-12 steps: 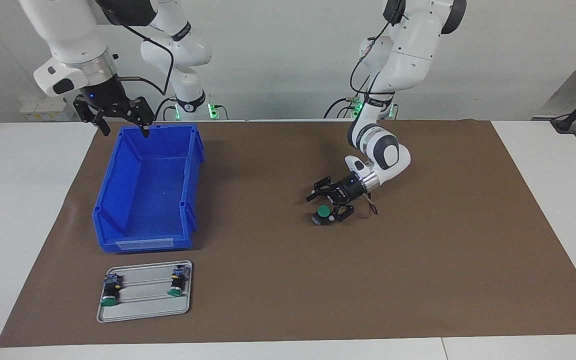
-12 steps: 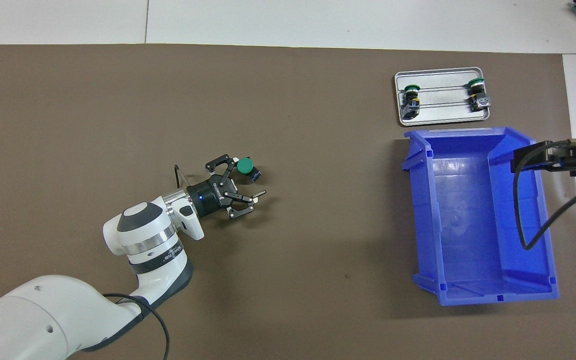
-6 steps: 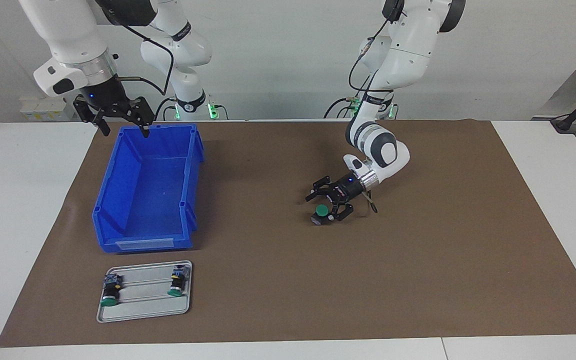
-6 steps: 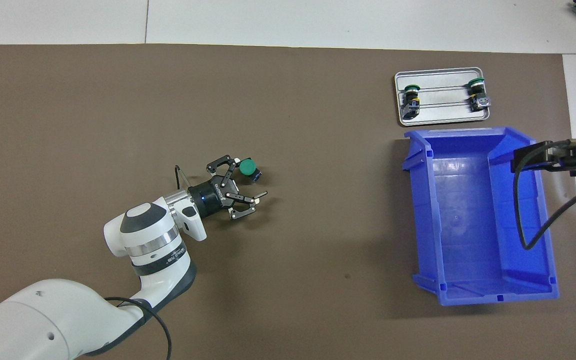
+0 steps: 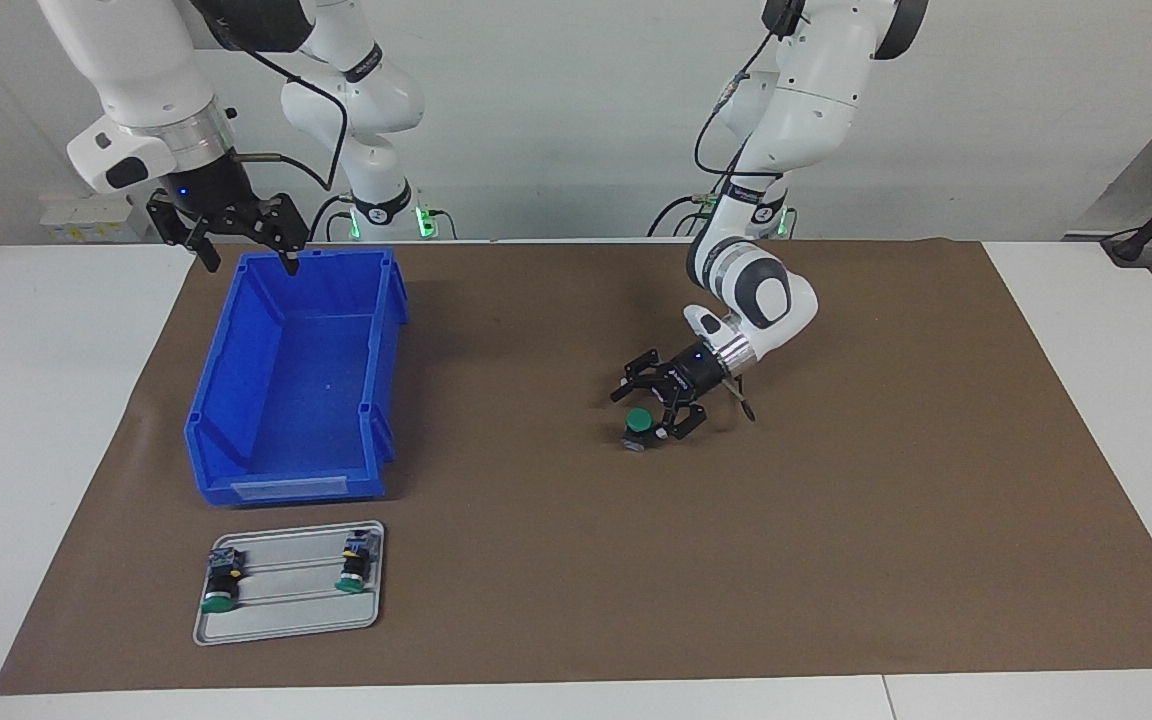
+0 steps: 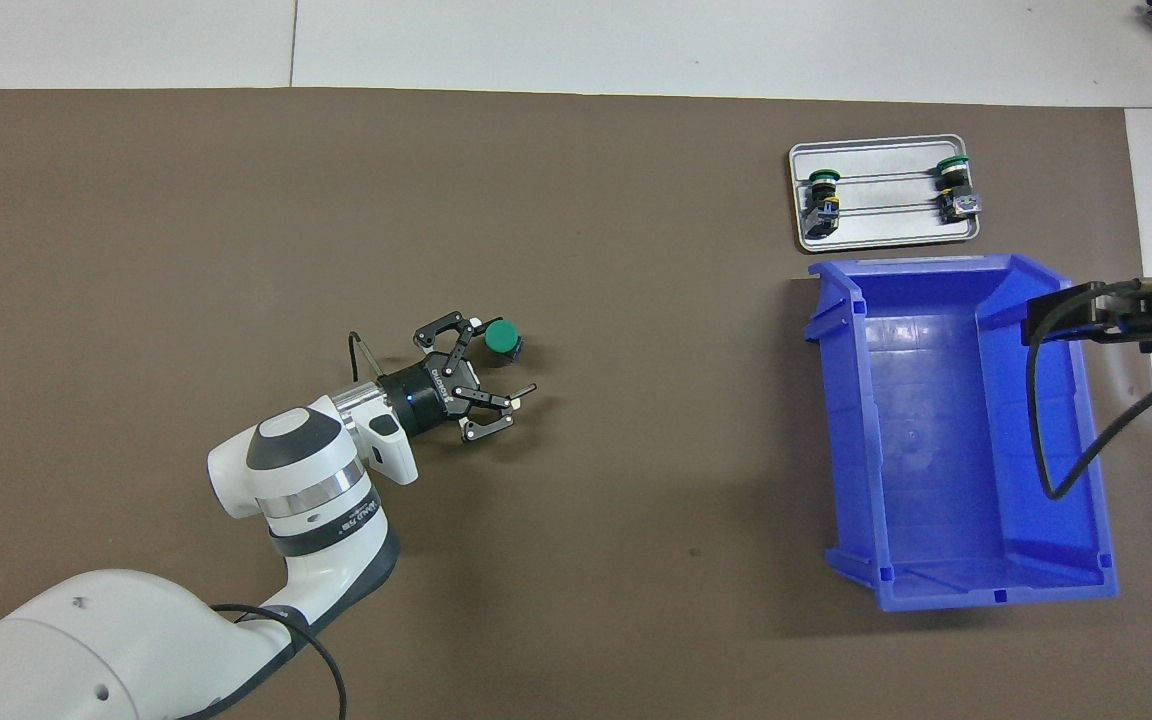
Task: Place and press button with both arms
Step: 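Lower the button and open the left gripper fingers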
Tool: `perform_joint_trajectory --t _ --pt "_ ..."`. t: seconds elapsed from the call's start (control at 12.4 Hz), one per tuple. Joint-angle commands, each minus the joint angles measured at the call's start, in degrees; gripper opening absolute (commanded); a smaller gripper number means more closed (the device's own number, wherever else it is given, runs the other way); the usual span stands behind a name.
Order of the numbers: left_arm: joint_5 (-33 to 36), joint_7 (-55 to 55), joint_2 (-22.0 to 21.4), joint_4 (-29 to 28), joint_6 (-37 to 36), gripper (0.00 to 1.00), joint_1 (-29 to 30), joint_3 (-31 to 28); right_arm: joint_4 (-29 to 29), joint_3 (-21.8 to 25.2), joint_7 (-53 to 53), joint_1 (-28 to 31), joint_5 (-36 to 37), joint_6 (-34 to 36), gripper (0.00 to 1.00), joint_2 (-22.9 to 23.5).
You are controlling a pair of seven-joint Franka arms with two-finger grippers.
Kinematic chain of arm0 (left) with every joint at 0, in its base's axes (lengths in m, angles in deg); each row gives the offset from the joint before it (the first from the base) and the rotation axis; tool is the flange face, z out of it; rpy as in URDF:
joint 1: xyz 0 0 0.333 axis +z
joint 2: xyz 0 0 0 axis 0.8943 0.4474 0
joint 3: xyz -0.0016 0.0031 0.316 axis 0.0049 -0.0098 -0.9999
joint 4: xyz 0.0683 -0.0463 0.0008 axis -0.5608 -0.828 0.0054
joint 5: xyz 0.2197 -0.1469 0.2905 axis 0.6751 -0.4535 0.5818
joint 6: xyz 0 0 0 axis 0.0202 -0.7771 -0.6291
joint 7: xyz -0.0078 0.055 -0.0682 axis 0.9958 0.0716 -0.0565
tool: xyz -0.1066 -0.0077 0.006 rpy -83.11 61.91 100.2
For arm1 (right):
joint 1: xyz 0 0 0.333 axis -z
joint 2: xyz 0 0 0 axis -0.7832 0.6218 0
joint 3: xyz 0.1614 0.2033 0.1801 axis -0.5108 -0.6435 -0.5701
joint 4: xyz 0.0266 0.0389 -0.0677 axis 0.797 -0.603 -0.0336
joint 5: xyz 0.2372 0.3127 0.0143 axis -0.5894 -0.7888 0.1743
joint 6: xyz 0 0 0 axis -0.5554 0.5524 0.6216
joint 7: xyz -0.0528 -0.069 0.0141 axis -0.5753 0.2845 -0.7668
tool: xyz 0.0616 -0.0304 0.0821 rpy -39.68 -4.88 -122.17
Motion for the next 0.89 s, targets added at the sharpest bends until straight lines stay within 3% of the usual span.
perform_joint_trajectory --t 0.0,0.24,0.4,0.81 --pt "-0.95 -3.48 -1.96 0.43 4.81 0.95 -2.60 -0.02 -1.38 -0.27 -0.46 0.40 -1.05 0.07 1.00 -1.35" --pt "-0.95 -2.16 -2.58 1.83 7.98 0.95 -3.04 -0.02 -1.38 -0.27 -0.46 0.40 -1.05 0.07 1.00 -1.35" --pt "-0.86 -0.67 -3.45 3.50 15.00 0.95 -5.06 -0.02 -1.38 -0.27 -0.46 0.40 -1.05 0.07 1.00 -1.35" --pt "-0.95 2.14 -5.03 3.68 16.52 0.95 -5.15 -0.02 -1.38 -0.27 -0.64 0.40 -1.05 0.07 1.00 -1.35"
